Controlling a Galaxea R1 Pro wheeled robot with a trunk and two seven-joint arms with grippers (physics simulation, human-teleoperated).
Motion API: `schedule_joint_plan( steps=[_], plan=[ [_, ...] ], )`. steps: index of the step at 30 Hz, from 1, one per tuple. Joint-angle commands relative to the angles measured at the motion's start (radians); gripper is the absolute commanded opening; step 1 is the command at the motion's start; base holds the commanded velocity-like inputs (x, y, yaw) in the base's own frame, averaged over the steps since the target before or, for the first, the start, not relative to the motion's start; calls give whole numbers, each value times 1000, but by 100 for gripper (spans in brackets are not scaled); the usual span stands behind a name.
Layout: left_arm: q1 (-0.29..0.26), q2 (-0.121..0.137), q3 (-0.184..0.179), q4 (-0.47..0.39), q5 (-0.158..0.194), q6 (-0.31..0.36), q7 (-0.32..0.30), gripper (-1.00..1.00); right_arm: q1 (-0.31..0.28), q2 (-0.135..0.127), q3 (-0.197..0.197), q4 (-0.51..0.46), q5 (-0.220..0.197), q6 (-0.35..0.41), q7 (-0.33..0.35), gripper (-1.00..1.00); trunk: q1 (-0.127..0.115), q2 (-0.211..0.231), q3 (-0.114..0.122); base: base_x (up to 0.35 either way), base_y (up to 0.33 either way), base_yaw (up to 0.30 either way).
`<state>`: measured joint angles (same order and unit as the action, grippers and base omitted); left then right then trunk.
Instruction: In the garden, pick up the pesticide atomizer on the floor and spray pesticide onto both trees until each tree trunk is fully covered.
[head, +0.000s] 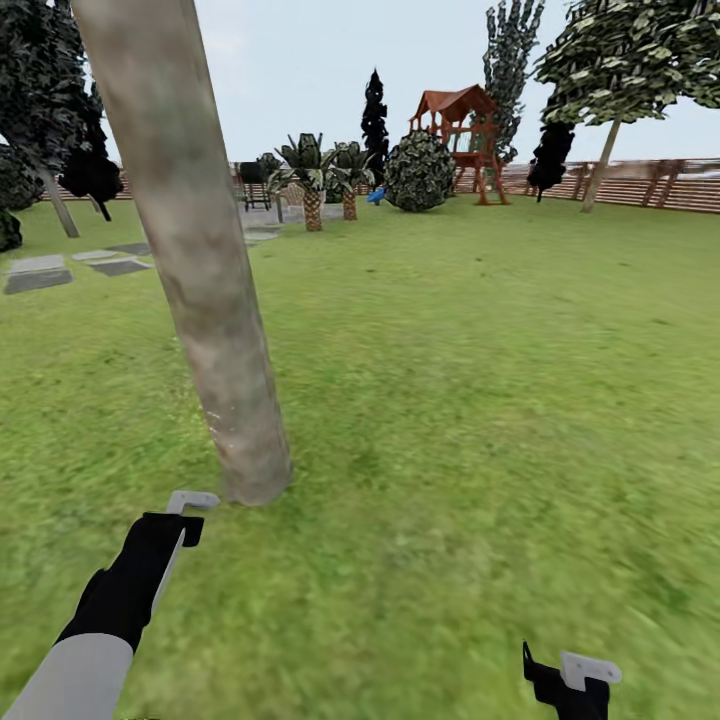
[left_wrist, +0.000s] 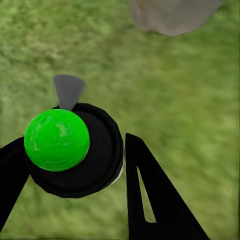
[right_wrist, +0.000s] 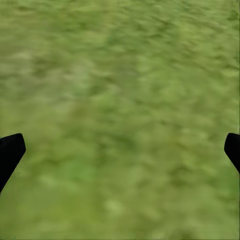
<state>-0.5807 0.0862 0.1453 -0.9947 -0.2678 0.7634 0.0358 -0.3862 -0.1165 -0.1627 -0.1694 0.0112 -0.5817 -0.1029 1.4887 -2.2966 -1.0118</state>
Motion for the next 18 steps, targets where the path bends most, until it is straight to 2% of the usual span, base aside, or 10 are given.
schedule_joint_plan(
  steps=[1,8,18],
  plan=[
    [-1,0,-1,-1,2,5,4,-100,0,0,-1,1,1,-3,-1,100,0,0,-1,149,-245,276],
    [-1,0,-1,-1,4,4,4,-100,0,0,-1,1,1,-3,-1,100,0,0,-1,149,-244,247],
    [-1,-3,0,-1,4,4,4,-100,0,0,-1,0,1,-3,-1,100,0,0,-1,226,-199,12]
  ],
)
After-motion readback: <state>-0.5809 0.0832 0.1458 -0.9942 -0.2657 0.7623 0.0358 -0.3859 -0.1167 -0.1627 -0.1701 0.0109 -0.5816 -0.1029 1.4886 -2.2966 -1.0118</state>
